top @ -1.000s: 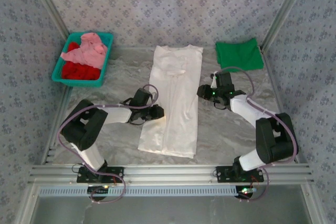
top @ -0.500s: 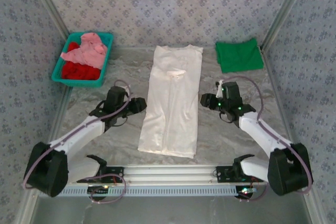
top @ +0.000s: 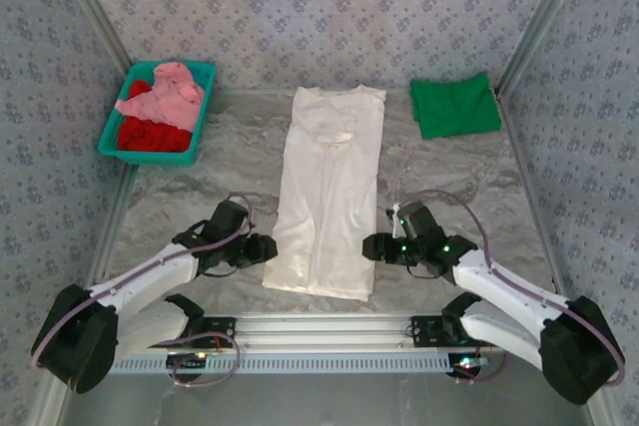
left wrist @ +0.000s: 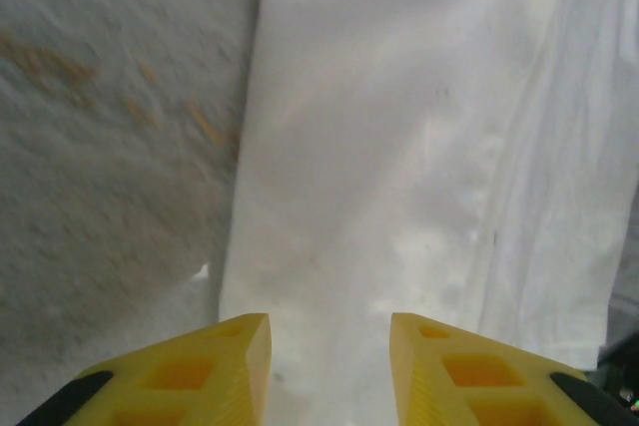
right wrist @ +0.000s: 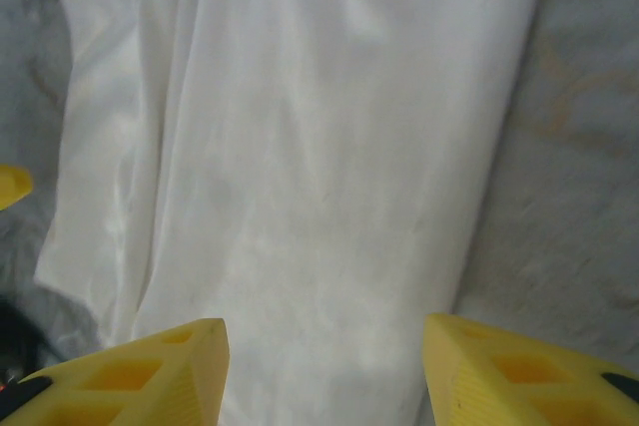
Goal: Fold and stack the t-shirts
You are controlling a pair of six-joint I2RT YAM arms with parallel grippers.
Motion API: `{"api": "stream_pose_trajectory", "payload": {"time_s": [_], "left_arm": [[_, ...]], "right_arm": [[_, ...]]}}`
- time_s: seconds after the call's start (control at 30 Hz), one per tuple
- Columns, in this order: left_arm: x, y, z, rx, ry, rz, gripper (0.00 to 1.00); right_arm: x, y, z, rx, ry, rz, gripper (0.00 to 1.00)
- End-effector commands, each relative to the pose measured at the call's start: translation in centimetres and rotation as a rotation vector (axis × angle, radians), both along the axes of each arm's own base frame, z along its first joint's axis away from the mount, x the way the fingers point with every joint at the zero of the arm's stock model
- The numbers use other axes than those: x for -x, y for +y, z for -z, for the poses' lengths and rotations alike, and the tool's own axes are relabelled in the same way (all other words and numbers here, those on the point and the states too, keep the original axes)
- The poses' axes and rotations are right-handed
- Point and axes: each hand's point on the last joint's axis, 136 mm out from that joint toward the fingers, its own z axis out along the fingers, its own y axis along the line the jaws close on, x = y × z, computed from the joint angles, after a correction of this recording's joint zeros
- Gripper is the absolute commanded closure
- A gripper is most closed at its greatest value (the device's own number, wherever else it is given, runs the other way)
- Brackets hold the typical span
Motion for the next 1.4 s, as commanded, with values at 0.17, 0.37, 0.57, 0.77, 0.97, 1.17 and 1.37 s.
{"api": "stream_pose_trajectory", "payload": {"time_s": [0.17,0.37,0.57,0.77,0.97,1.17,1.37], "left_arm": [[4.9,1.6,2.3,-0.038,0.155,-0.024,0.58],[5.5,1.2,3.3,-0.049,0.173,0.005,0.57],[5.1,-0.4,3.5,-0.024,0.134,0.044,0.61],[4.7,-0.8,3.7,-0.032,0.092,0.05,0.76],[4.3,-0.9,3.7,-0.014,0.042,0.03,0.8],[4.4,-1.0,3.7,-0.01,0.02,0.033,0.86],[4.4,-0.9,3.5,0.008,-0.001,0.024,0.94]], "right_arm": [[5.1,-0.3,2.2,-0.045,0.071,0.028,0.41],[6.0,-0.6,3.4,-0.038,0.059,0.026,0.41],[6.5,-0.2,4.0,-0.03,0.061,-0.002,0.4],[6.9,0.6,4.2,-0.043,0.08,-0.028,0.41],[8.0,1.7,3.8,-0.049,0.077,-0.078,0.43],[8.2,2.2,3.3,-0.032,0.061,-0.097,0.54],[7.3,2.2,3.6,0.022,0.04,-0.081,0.73]]}}
